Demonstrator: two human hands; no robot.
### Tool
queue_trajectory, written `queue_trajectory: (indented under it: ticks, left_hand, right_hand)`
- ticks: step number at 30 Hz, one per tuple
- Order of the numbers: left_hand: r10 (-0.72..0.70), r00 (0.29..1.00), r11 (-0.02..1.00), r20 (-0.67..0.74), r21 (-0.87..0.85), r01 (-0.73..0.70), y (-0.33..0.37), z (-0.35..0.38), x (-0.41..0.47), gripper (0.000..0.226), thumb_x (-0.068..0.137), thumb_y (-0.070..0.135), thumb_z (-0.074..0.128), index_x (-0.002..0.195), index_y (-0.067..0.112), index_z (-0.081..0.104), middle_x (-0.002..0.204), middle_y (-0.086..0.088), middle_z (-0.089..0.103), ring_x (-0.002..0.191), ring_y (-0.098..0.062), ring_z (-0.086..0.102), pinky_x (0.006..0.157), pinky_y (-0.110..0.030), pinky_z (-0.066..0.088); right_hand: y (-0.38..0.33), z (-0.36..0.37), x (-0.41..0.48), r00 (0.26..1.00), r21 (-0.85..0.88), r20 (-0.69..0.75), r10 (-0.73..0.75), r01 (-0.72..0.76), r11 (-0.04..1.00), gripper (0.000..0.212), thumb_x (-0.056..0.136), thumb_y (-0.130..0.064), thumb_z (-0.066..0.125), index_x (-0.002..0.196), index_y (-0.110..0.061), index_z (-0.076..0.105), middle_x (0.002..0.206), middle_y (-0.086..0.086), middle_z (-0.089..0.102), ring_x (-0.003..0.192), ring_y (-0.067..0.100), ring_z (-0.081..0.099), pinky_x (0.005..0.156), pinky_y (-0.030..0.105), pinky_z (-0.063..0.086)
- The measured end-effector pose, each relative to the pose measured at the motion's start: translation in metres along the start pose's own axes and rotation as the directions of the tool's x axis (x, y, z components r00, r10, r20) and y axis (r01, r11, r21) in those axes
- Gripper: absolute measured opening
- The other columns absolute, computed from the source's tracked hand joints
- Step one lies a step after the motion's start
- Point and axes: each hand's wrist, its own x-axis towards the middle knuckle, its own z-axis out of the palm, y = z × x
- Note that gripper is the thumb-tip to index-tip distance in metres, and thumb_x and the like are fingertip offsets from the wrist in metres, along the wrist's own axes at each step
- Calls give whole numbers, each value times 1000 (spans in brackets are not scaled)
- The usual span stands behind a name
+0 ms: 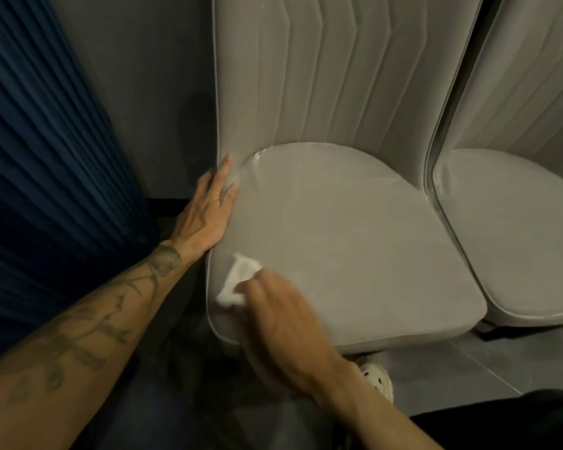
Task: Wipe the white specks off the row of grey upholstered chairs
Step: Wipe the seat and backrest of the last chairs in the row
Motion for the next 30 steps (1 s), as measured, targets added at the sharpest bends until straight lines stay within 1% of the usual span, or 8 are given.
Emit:
queue_trajectory:
  ticks: [2, 5, 9, 16, 21, 25, 28, 30]
  left_hand:
    - [0, 1000, 1000, 2, 3, 0, 0, 0, 1, 54, 109, 61, 27, 158, 62, 3, 171, 1, 18, 150, -30, 38, 117, -47, 35]
    - [-3, 1000, 1000, -1, 9, 3, -2, 0, 1, 54, 109, 62, 27, 157, 63, 3, 171, 1, 19, 150, -29, 37, 118, -47, 35]
    - [-2, 1000, 1000, 3, 5, 2, -2, 1, 0, 54, 109, 62, 26, 157, 63, 2, 172, 2, 17, 151, -28, 35, 120, -44, 31]
    - [-9, 1000, 1000, 23, 9, 9, -2, 0, 2, 54, 108, 63, 26, 157, 63, 1, 172, 1, 16, 151, -30, 36, 119, -50, 33]
    - [8, 999, 1000, 33, 26, -9, -5, 0, 1, 54, 106, 69, 21, 154, 67, -3, 173, -1, 14, 153, -31, 32, 122, -51, 29]
    - [9, 1000, 1000, 27, 12, -9, -5, 0, 1, 52, 105, 70, 22, 151, 70, -3, 173, -3, 15, 153, -33, 33, 122, -52, 29]
    - [0, 1000, 1000, 18, 12, -1, -4, 0, 1, 52, 106, 70, 22, 151, 70, -3, 172, -3, 16, 151, -34, 35, 121, -53, 30]
    - [-2, 1000, 1000, 4, 16, 2, -2, 0, 1, 52, 107, 68, 24, 153, 69, -1, 172, -2, 18, 150, -34, 37, 120, -52, 32]
  right_hand:
    - [-1, -7, 9, 994, 37, 80, -70, 68, 997, 31, 106, -40, 40, 113, -16, 58, 110, 5, 55, 97, 24, 52, 88, 41, 43]
    - [33, -31, 6, 993, 36, -27, 114, -113, 993, 21, 105, -29, 51, 120, -18, 62, 125, 6, 60, 113, 25, 54, 102, 35, 40]
    - [45, -31, -20, 922, -198, -245, 300, -351, 915, 11, 101, -22, 58, 102, -12, 62, 100, 12, 59, 86, 35, 58, 77, 44, 48]
    - [-3, 8, -11, 995, -122, -91, -33, 22, 992, 22, 101, -36, 47, 112, -20, 57, 105, 3, 54, 87, 21, 51, 76, 38, 46]
    - [94, -46, -66, 930, -213, -288, 229, -296, 931, 10, 102, -26, 53, 108, -18, 56, 101, 5, 52, 84, 28, 52, 73, 33, 35]
    - [136, -80, -84, 786, -219, -452, 422, -557, 801, 24, 102, -34, 42, 99, -11, 49, 96, 7, 47, 78, 29, 49, 68, 28, 27]
    - [104, -52, -67, 807, -240, -460, 371, -515, 823, 9, 105, -27, 46, 104, -26, 54, 103, -12, 57, 88, 11, 57, 75, 16, 33]
    - [66, -18, -42, 836, -88, -432, 339, -414, 906, 19, 107, -17, 48, 107, -32, 60, 103, -25, 61, 96, -5, 58, 84, 7, 37]
